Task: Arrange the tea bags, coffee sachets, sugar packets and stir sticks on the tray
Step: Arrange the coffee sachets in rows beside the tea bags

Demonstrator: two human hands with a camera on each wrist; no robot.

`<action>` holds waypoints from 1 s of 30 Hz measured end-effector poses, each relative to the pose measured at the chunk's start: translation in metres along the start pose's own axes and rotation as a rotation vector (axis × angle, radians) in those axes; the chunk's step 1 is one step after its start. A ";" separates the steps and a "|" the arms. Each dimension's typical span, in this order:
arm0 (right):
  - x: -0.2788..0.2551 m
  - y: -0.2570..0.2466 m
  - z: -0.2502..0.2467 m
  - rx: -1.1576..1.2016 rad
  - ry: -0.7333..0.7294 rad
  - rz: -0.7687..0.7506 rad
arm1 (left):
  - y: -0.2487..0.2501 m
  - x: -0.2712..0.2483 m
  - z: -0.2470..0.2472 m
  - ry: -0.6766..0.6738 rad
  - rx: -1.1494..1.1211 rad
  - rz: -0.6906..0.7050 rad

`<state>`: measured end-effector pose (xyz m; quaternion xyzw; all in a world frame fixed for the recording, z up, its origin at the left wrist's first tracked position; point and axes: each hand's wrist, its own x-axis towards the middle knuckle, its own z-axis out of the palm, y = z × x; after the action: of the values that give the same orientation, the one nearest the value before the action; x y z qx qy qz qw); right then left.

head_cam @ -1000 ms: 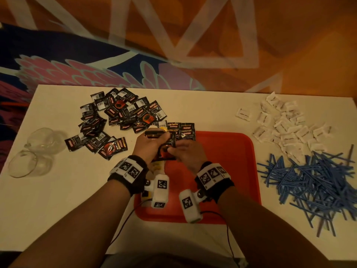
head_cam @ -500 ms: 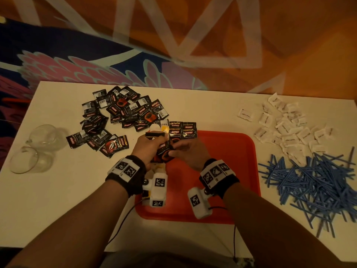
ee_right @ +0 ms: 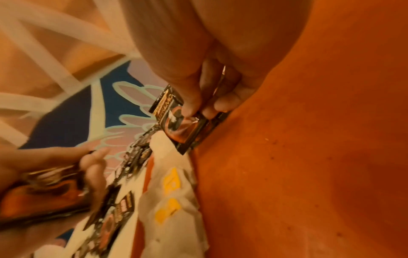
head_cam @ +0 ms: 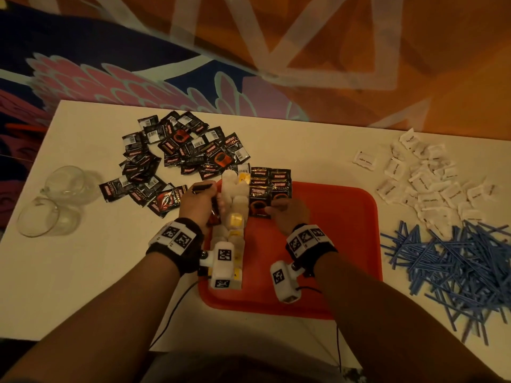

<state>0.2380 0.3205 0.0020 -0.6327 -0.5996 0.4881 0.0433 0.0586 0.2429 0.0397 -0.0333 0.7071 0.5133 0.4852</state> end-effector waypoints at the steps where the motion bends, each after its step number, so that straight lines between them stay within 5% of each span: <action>1: 0.003 0.001 0.001 -0.006 0.016 0.027 | 0.000 0.002 -0.003 0.006 -0.012 -0.018; 14: 0.022 -0.003 0.007 -0.151 0.062 0.093 | -0.008 0.005 -0.017 -0.022 -0.050 -0.064; 30: 0.020 0.002 0.004 -0.047 0.090 0.122 | -0.012 0.001 -0.014 -0.087 -0.068 -0.132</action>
<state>0.2332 0.3336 -0.0123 -0.6901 -0.5688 0.4468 0.0255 0.0556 0.2271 0.0302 -0.0741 0.6636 0.5049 0.5470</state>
